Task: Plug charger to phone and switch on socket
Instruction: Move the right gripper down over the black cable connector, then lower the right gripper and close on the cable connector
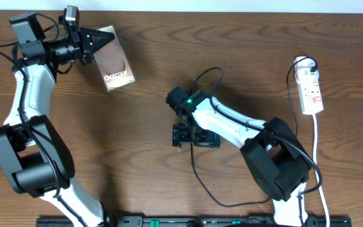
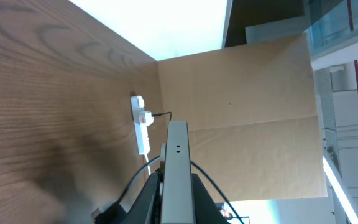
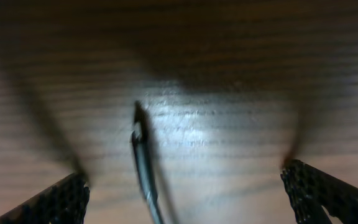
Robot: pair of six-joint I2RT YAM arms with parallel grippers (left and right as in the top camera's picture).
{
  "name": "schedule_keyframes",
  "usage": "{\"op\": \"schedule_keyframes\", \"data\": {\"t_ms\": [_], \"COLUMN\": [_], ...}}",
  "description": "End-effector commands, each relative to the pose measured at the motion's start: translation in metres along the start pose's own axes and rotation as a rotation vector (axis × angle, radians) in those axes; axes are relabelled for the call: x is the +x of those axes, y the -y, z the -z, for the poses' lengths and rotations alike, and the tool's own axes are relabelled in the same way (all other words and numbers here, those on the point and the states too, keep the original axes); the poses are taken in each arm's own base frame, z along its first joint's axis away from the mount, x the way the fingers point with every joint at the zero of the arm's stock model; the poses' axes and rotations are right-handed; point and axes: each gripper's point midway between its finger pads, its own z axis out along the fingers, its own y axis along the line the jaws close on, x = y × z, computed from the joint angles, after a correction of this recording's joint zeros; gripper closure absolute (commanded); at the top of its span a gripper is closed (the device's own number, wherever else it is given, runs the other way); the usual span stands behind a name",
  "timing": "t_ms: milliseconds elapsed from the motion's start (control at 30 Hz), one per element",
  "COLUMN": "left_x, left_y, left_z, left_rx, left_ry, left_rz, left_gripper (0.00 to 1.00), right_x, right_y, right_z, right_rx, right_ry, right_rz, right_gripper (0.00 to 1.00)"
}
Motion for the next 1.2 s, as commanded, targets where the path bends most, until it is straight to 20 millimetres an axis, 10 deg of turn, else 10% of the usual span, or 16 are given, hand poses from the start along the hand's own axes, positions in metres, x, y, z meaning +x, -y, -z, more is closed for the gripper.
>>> {"op": "schedule_keyframes", "data": {"t_ms": [0, 200, 700, 1167], "left_x": [0.004, 0.004, 0.004, 0.005], "left_y": [0.022, 0.022, 0.021, 0.020], "left_z": [0.002, 0.002, 0.002, 0.002], "left_rx": [0.031, 0.030, 0.030, 0.030], "left_ry": [-0.022, -0.021, -0.022, -0.022], "left_rz": [-0.054, -0.054, -0.051, -0.051], "left_gripper": [0.93, 0.93, 0.93, 0.92], "right_x": [0.005, 0.003, -0.005, -0.002], "right_y": [-0.001, -0.002, -0.008, -0.006], "right_z": [-0.008, -0.008, -0.008, -0.008], "right_rx": [0.007, 0.000, -0.022, -0.015], "right_ry": [-0.023, -0.016, 0.019, 0.006], "right_rz": [-0.009, -0.008, -0.024, -0.025], "right_gripper": [0.01, 0.09, 0.89, 0.98]}}
